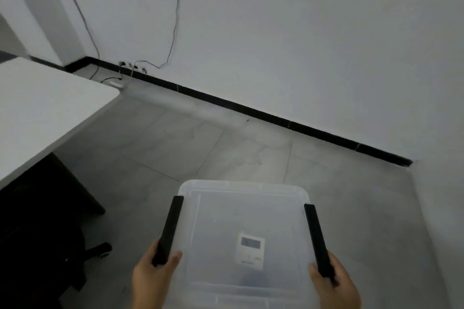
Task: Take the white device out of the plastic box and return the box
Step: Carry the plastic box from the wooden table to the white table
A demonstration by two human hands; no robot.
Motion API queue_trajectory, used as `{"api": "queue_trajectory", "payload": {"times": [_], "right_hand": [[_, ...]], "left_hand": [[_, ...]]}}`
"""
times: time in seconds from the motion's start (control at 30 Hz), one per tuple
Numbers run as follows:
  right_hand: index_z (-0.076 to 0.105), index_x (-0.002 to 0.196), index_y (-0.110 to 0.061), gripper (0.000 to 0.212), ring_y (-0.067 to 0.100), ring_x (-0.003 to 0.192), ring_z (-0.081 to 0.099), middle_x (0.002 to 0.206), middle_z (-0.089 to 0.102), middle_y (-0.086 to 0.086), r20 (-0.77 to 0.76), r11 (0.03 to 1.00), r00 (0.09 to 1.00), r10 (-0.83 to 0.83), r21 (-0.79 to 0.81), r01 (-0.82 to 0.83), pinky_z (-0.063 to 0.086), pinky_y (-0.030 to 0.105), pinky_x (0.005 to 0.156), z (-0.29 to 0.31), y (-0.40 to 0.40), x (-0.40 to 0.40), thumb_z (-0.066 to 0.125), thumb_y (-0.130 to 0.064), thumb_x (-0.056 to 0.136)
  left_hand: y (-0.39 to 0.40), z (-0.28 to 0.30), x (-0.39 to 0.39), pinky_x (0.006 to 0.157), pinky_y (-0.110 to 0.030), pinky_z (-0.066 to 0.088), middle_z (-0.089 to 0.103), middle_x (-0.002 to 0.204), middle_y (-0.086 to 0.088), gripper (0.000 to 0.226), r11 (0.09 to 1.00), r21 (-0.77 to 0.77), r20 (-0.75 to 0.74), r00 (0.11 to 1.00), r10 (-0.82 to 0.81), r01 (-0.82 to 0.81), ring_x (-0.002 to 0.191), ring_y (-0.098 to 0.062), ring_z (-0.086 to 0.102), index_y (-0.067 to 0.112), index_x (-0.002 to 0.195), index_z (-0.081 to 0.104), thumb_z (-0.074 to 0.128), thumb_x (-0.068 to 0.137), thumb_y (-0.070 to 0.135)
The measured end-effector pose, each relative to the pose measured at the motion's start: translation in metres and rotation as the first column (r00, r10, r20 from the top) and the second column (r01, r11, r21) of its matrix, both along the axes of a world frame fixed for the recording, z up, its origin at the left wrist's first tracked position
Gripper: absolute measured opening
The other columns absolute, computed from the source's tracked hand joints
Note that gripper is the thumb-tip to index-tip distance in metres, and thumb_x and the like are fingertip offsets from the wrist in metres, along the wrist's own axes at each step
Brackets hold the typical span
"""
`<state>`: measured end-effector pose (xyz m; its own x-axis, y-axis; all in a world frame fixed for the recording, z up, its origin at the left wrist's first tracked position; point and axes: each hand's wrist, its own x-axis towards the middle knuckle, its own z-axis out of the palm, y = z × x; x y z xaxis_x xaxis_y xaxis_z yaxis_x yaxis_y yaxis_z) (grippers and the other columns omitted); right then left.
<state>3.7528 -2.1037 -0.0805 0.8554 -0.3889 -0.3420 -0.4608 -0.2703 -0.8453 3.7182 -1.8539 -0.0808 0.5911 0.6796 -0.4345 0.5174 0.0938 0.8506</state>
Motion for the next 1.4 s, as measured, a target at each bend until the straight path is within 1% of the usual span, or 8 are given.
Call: {"api": "queue_trajectory", "payload": {"times": [0.27, 0.4, 0.63, 0.77, 0.87, 1.1, 1.3, 1.4], "right_hand": [[0.059, 0.114, -0.001, 0.045, 0.021, 0.077, 0.056, 0.101, 0.065, 0.02, 0.072, 0.936, 0.934, 0.35, -0.076, -0.345, 0.031, -0.012, 0.058, 0.012, 0.082, 0.229, 0.069, 0.005, 0.07], [0.06, 0.113, -0.002, 0.046, -0.011, 0.066, 0.059, 0.099, 0.065, 0.017, 0.05, 0.855, 0.856, 0.514, -0.114, -0.506, 0.031, -0.013, 0.058, 0.002, 0.16, 0.3, 0.07, 0.006, 0.068], [0.059, 0.116, -0.003, 0.046, 0.025, 0.087, 0.054, 0.106, 0.066, 0.019, 0.072, 0.741, 0.738, 0.671, -0.085, -0.666, 0.041, 0.022, 0.081, 0.009, 0.305, 0.371, 0.07, 0.0, 0.071], [0.055, 0.12, -0.007, 0.05, 0.024, 0.095, 0.054, 0.116, 0.063, 0.018, 0.12, 0.65, 0.641, 0.758, -0.065, -0.757, 0.04, 0.036, 0.096, 0.028, 0.387, 0.399, 0.07, -0.005, 0.073], [0.056, 0.12, -0.006, 0.05, 0.025, 0.099, 0.056, 0.119, 0.062, 0.018, 0.165, 0.572, 0.557, 0.814, -0.06, -0.818, 0.041, 0.04, 0.097, 0.036, 0.448, 0.415, 0.07, -0.004, 0.073], [0.058, 0.118, -0.007, 0.046, 0.031, 0.103, 0.06, 0.115, 0.065, 0.018, 0.208, 0.382, 0.362, 0.909, -0.07, -0.921, 0.035, -0.009, 0.06, 0.014, 0.61, 0.44, 0.069, -0.004, 0.073], [0.06, 0.113, -0.01, 0.044, -0.013, 0.06, 0.058, 0.096, 0.067, 0.015, 0.191, 0.277, 0.267, 0.945, -0.026, -0.961, 0.037, -0.006, 0.058, 0.005, 0.719, 0.445, 0.07, -0.003, 0.071], [0.057, 0.116, -0.009, 0.043, 0.018, 0.081, 0.058, 0.093, 0.061, 0.01, 0.136, 0.213, 0.204, 0.97, -0.055, -0.976, 0.04, 0.0, 0.057, 0.008, 0.752, 0.439, 0.068, -0.006, 0.074]], "left_hand": [[0.052, -0.001, 0.124, 0.097, -0.04, 0.039, 0.061, 0.113, -0.024, 0.052, 0.917, 0.005, 0.021, 0.917, 0.399, -0.399, 0.107, -0.034, 0.055, -0.002, 0.117, 0.054, 0.07, 0.068, -0.005], [0.1, -0.008, 0.155, 0.095, -0.039, 0.039, 0.062, 0.105, -0.022, 0.052, 0.825, 0.011, 0.013, 0.825, 0.565, -0.565, 0.106, -0.034, 0.057, -0.005, 0.116, 0.054, 0.07, 0.067, -0.008], [0.215, 0.0, 0.195, 0.096, -0.046, 0.041, 0.063, 0.105, -0.025, 0.052, 0.748, 0.085, 0.055, 0.753, 0.656, -0.658, 0.104, -0.04, 0.057, -0.001, 0.115, 0.056, 0.072, 0.066, -0.005], [0.276, 0.021, 0.204, 0.067, -0.007, 0.045, 0.059, 0.086, -0.015, 0.043, 0.665, 0.138, 0.171, 0.679, 0.714, -0.734, 0.084, -0.03, 0.058, 0.001, 0.109, 0.059, 0.069, 0.068, -0.007], [0.315, 0.031, 0.206, 0.057, -0.003, 0.043, 0.058, 0.085, -0.013, 0.043, 0.586, 0.132, 0.215, 0.6, 0.77, -0.799, 0.078, -0.023, 0.052, 0.002, 0.111, 0.058, 0.068, 0.07, -0.005], [0.414, 0.035, 0.203, 0.077, -0.03, 0.036, 0.058, 0.077, -0.008, 0.034, 0.396, 0.113, 0.258, 0.412, 0.874, -0.911, 0.073, -0.022, 0.05, 0.012, 0.101, 0.06, 0.071, 0.07, 0.003], [0.49, 0.04, 0.206, 0.059, -0.028, 0.037, 0.058, 0.068, 0.003, 0.016, 0.306, 0.155, 0.248, 0.337, 0.908, -0.939, 0.065, -0.022, 0.05, 0.022, 0.083, 0.058, 0.065, 0.077, 0.01], [0.519, 0.038, 0.2, 0.058, -0.026, 0.037, 0.059, 0.068, 0.001, 0.017, 0.298, 0.173, 0.22, 0.331, 0.917, -0.939, 0.065, -0.021, 0.051, 0.023, 0.084, 0.059, 0.063, 0.068, 0.028]]}}
